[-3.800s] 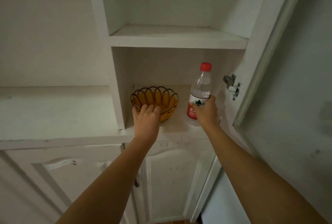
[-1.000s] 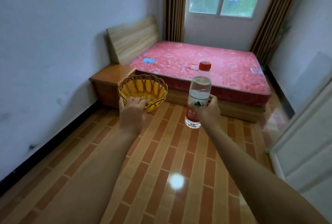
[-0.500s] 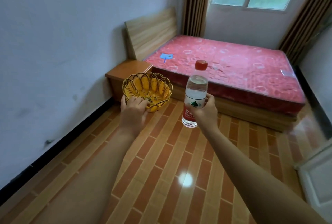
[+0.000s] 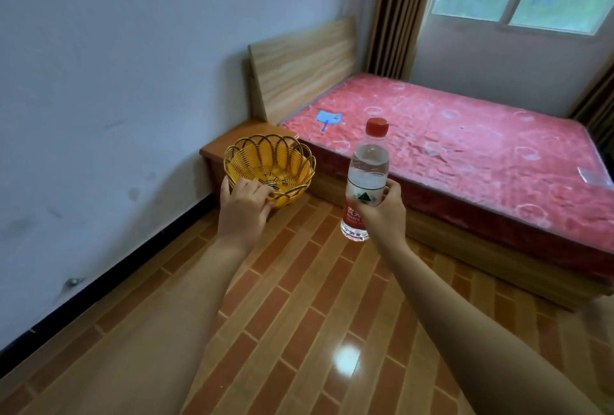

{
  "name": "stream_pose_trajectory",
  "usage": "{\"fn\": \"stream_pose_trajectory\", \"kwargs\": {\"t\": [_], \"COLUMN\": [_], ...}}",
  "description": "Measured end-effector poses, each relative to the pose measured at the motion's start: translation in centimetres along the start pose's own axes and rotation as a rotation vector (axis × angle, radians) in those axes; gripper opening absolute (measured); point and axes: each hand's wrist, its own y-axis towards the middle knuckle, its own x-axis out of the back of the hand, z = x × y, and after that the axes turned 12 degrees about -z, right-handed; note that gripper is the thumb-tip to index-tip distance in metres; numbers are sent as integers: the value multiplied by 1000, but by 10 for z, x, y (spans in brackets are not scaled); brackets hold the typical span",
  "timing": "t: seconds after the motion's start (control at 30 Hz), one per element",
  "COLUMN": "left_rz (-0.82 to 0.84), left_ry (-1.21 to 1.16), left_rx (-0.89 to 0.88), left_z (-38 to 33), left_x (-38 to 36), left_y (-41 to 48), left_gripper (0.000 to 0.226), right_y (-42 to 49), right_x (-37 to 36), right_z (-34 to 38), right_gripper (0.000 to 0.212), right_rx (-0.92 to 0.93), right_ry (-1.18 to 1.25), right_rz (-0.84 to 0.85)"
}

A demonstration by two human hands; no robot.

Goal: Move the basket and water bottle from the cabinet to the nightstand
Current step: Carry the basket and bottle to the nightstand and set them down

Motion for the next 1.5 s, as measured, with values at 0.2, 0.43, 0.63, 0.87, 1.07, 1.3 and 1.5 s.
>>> {"fn": "stream_pose_trajectory", "kwargs": {"t": [0.2,0.43,0.63,0.87,1.07,1.3,1.5], "left_rz": [-33,-41,-54,-30,-29,-3,-40], "left_ry": [70,101,111,115,119,178,243], "left_rx": [47,85,100,92,96,146,229], "left_z": [25,63,116,191,238,283,313], "left_x": [-52,-106,-168,-240,-286,-340,-396], "left_y": [57,109,168,245,299,341,392], "left_gripper": [18,16,14,15,17,16,14], "right_y": [78,148,214,294,348,418,494], "right_x": [-50,-106,-178,-277,-344,-422,-494], "right_z": [-6,-21,-29,-24,-26,-39,-44], "right_gripper": [63,63,60,55,56,60,58], "right_rx": [17,-34,-18,-26,-49,-45,-17], "right_ry": [23,21,2,-4,21,21,62], "right_rz": [35,93,94,118,133,180,291]}}
